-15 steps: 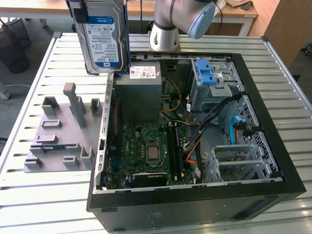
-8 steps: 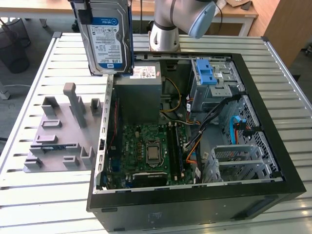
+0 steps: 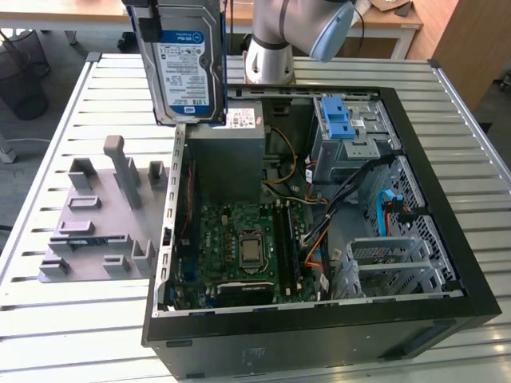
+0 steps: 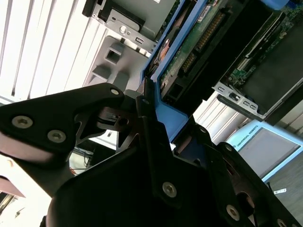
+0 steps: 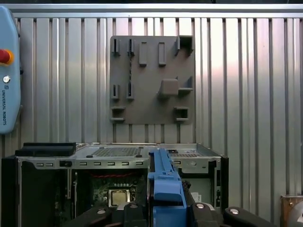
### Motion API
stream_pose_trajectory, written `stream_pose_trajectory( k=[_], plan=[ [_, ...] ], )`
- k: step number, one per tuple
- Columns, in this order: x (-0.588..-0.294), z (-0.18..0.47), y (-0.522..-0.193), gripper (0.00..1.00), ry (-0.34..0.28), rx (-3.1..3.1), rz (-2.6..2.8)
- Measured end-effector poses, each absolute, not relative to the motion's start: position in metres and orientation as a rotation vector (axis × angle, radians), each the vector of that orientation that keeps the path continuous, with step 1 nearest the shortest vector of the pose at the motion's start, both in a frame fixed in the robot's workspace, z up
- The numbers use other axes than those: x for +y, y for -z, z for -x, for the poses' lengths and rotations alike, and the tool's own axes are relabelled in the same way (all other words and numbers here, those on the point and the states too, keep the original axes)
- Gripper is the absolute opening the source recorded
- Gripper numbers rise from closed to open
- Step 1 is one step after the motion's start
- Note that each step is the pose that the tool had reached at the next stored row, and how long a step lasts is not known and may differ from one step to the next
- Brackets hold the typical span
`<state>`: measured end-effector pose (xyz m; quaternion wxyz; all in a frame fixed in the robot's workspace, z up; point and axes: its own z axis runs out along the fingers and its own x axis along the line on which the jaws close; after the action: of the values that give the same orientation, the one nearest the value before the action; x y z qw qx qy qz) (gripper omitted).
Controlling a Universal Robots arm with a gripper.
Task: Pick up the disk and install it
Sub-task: 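Pick up the disk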
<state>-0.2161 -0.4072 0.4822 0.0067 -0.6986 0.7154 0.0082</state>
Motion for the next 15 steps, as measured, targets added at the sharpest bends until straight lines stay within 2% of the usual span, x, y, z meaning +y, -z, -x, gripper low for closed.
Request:
stream_pose_trajectory(
  k=[15],
  plan=[
    [-0.419, 0.193, -0.482, 0.36, -0.026, 2.239, 2.185]
  ],
)
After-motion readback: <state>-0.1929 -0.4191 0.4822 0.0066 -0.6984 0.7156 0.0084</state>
